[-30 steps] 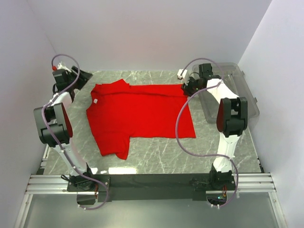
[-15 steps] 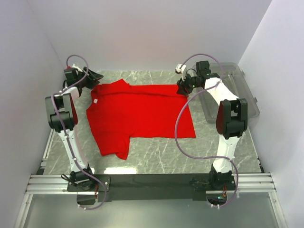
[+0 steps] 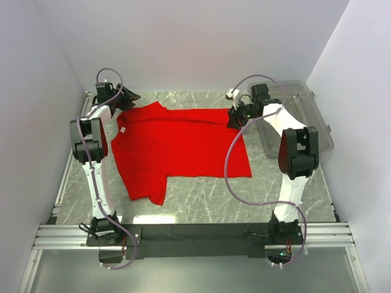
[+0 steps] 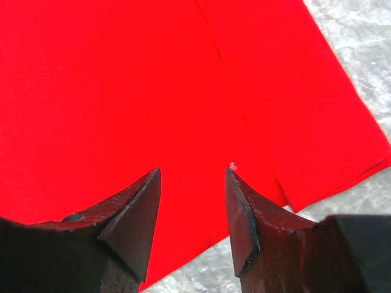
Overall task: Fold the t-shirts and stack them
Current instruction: Fold the tshirt
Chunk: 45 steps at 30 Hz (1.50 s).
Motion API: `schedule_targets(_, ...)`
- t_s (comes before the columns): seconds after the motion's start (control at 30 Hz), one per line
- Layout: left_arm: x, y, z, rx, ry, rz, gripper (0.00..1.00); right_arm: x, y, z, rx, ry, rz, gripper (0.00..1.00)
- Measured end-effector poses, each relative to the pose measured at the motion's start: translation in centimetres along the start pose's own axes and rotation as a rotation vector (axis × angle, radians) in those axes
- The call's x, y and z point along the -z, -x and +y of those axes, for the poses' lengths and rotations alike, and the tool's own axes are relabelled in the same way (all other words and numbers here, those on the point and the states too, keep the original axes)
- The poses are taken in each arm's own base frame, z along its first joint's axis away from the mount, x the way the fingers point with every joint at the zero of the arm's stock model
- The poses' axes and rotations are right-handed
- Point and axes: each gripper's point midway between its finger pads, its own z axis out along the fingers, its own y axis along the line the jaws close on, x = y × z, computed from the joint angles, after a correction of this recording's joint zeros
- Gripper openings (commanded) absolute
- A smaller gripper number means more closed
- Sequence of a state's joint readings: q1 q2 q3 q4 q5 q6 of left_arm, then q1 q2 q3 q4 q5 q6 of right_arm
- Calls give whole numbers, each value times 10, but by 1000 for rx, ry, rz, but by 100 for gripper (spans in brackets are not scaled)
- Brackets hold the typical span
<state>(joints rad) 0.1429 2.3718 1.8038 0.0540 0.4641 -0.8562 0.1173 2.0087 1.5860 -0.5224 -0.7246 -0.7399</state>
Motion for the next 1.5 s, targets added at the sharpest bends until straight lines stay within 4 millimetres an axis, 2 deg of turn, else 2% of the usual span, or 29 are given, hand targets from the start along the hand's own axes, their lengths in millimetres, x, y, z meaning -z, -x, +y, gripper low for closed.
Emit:
schedule_targets(0.13,-7,0,13,-3,64,3,60,3,2,3,-6,0,-6,53)
schedule_targets(0.4,-6,-12,37,-17,146,17,61,3,4,3,-13,1,-13,54)
schedule_targets(0.67,-6,-8,37,-81,157,-7,63,3,4,4,-22,4,-14,54)
schedule_targets(1.03,-7,0,38,-315,293,-61,63,1,1,8,-37,16,-16,54)
schedule_targets(1.17,-6,-6,37,-372,337,-42,59,1,1,8,-38,17,-17,54)
schedule_targets(1.4,-3,-13,29,-405,348,3,58,2,2,8,-37,16,-20,54)
schedule_targets(1.5,-2,-20,31,-403,343,36,53,3,3,9,-38,15,-22,54)
